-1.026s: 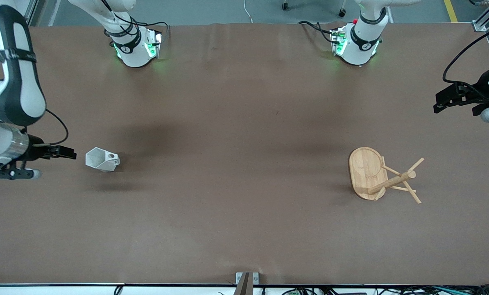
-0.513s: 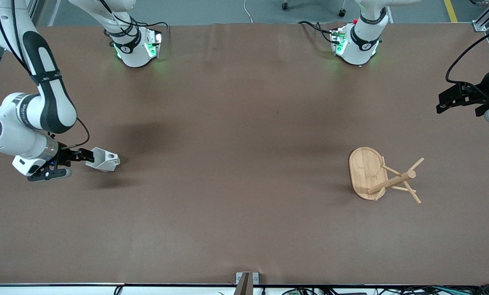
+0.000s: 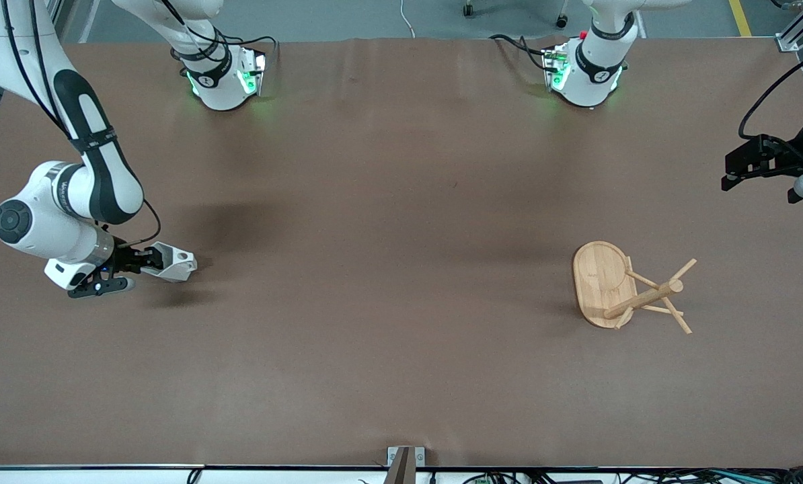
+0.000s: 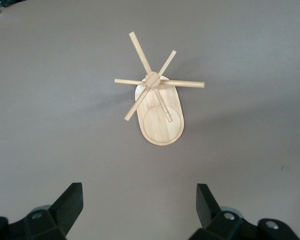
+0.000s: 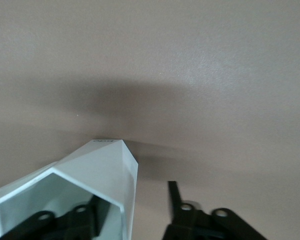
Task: Hang cup on rack
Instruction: 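Reach the right gripper to the white cup and grasp it, then lift the cup with the right gripper while the left gripper approaches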
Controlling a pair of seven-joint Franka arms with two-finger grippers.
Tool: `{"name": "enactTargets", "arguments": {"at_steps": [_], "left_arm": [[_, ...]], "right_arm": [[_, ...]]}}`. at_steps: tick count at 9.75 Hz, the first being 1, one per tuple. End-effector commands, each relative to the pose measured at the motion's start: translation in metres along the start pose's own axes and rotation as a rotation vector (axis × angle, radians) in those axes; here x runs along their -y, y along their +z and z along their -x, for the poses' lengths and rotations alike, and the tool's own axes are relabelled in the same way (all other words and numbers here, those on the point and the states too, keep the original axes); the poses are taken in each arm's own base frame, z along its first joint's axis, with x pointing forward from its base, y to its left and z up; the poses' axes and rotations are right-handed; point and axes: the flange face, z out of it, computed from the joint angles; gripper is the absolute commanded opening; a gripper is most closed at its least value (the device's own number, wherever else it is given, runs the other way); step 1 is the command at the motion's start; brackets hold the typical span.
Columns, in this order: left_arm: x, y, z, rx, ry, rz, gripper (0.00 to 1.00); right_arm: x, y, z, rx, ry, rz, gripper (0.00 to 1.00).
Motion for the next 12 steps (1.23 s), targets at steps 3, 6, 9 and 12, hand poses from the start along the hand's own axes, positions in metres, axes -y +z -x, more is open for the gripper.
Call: {"name": "enactTargets", "arguments": {"at_steps": [3,6,9,12], "left_arm": [[0.006,0.012,-0.003,0.02,0.046,-0.002,1.0],[0.008,0.012,-0.002,0.019,0.116,0.002,1.0],[0.014,0.011,0.0,0.015,0.188,0.009,1.0],[0.015,0.011,0.001,0.016,0.335,0.007,1.0]], "right_arm": [[0.0,-0.009,-0.006,0.015,0.008,-0.021,0.01],[0.007,-0.078,-0.026,0.167,0.031,-0.144,0.01],[0.055,-0.13,-0.038,0.169,0.108,-0.409,0.01],[0.169,-0.164,-0.055,0.199,0.195,-0.678,0.01]]}}
